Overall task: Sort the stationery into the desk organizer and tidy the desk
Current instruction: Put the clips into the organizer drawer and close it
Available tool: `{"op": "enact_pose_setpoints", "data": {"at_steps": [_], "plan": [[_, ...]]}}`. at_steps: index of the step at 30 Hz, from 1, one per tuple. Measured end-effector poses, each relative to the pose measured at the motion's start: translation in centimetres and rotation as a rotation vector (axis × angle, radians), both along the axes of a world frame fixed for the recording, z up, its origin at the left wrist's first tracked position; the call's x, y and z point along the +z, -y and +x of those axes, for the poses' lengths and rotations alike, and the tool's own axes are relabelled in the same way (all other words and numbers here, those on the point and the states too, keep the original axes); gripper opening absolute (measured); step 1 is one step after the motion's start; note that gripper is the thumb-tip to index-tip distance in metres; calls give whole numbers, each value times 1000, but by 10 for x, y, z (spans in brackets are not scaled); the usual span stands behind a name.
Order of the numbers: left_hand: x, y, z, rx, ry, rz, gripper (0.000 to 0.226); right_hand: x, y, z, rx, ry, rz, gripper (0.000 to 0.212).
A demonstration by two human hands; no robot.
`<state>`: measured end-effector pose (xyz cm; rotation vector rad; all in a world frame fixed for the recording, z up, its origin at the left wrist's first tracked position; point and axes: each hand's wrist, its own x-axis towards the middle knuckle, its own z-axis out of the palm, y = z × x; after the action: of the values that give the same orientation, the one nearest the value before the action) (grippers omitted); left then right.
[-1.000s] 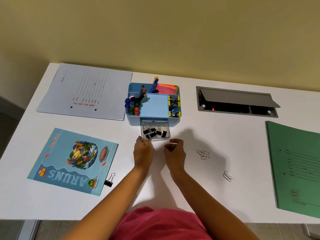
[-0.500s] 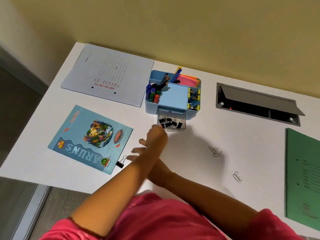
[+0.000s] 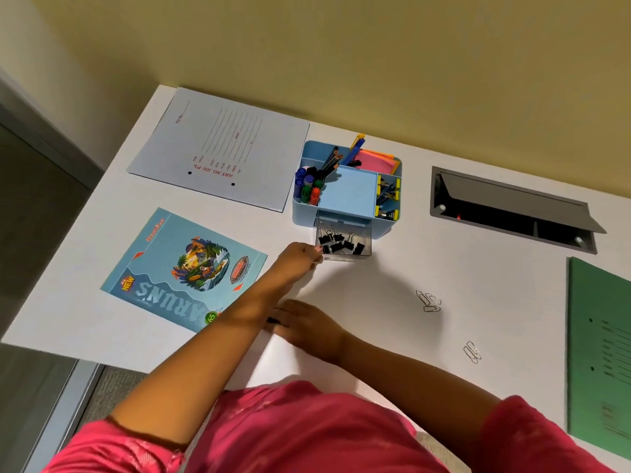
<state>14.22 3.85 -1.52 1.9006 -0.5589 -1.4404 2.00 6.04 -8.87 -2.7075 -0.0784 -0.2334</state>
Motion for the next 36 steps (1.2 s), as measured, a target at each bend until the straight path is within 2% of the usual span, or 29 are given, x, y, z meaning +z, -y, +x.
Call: {"op": "enact_pose_setpoints", "data": {"at_steps": [3, 6, 11, 18, 23, 26, 31, 36], "plan": [[-4, 0, 2, 11, -12, -7, 25, 3, 17, -24, -108, -5, -72, 31], [-7, 0, 3, 10, -13, -33, 21, 7, 30, -46, -255, -26, -62, 40], [-13, -2, 3, 5, -3, -56, 23, 26, 43, -76, -443, 60, -67, 32], [-18, -4, 0, 57, 37, -74, 23, 53, 71, -53, -809, 260, 9, 30], [-23, -7, -2, 117, 62, -53, 36, 37, 82, -35, -842, 336, 62, 35], [-26, -11, -4, 121, 86, 2, 49, 31, 82, -30, -852, 305, 79, 49], [-28, -13, -8, 142, 30, -29, 54, 40, 74, -35, -882, 335, 49, 41], [-30, -12, -8, 153, 89, -53, 54, 38, 51, -39, -1263, 314, 209, 41]]}}
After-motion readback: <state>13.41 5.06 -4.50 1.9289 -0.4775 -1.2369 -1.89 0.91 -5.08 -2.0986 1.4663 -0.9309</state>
